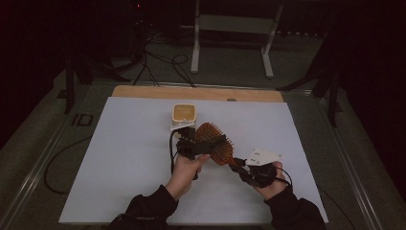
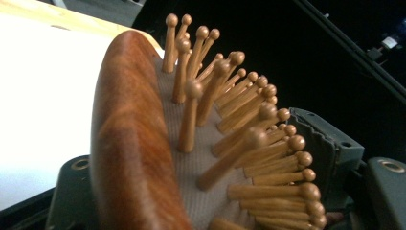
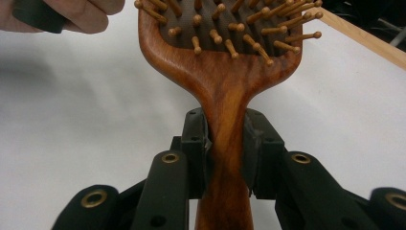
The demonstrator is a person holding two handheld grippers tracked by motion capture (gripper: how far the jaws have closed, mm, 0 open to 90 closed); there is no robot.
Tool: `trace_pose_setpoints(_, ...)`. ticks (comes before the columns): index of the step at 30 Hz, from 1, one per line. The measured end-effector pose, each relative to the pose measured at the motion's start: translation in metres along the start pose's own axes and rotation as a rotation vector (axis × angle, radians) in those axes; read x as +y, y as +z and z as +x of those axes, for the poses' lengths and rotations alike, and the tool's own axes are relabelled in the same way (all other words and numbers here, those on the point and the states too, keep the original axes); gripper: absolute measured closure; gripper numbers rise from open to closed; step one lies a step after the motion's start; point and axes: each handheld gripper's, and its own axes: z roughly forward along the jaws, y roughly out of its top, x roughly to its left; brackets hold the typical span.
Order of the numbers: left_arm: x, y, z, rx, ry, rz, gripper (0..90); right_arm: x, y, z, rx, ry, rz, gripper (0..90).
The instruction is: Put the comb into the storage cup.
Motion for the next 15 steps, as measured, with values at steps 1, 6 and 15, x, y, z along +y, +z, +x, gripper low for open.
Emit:
trace_pose_setpoints(1,-0.0002,-0.0003,0.0007,-0.005,-0.011,-0.004,32.0,-0.0003,0.0004,0.0000,0.004,0.003,0.003,73.0)
trace_pose_setpoints(6,-0.0005,-0.0022,0.0049,-0.039,-0.040,-0.022,40.0,-0.0004,0.0022,0.0010,0.000,-0.001,0.010,73.0)
trace_pose_setpoints(15,0.0010,-0.0033,0.0017,-0.056,-0.029,-0.019,49.2,-0.0021,0.0048,0.0012,0.003,-0.005,0.018,72.9)
